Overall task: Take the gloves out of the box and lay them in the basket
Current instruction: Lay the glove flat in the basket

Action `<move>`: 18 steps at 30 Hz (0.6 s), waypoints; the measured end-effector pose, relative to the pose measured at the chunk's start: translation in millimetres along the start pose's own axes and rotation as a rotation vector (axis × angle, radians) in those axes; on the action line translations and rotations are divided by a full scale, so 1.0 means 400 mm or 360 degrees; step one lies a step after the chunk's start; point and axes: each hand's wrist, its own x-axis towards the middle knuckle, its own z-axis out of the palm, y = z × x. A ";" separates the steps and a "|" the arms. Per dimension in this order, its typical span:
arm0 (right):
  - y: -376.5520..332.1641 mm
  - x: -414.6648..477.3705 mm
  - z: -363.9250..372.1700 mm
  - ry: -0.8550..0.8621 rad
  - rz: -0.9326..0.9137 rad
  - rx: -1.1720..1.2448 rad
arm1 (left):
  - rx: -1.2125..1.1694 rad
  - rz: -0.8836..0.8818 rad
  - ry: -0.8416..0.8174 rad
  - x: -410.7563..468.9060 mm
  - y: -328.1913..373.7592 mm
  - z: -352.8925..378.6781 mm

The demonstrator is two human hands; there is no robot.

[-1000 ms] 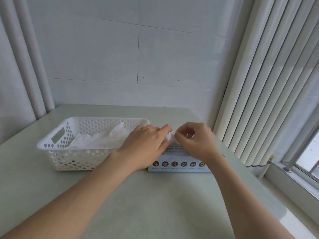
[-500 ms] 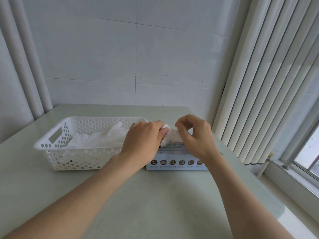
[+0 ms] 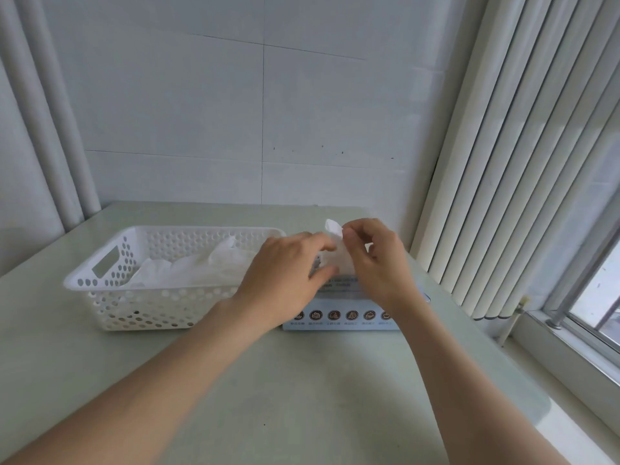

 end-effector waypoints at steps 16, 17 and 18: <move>-0.001 0.001 -0.007 0.0727 0.0057 0.0177 | 0.0846 0.0300 -0.0377 -0.025 -0.009 0.046; -0.001 -0.001 -0.005 0.0735 0.0035 0.0139 | 0.0859 0.0302 -0.0395 -0.025 -0.009 0.046; 0.000 -0.003 -0.003 0.0746 0.0009 0.0089 | 0.0876 0.0313 -0.0399 -0.025 -0.008 0.045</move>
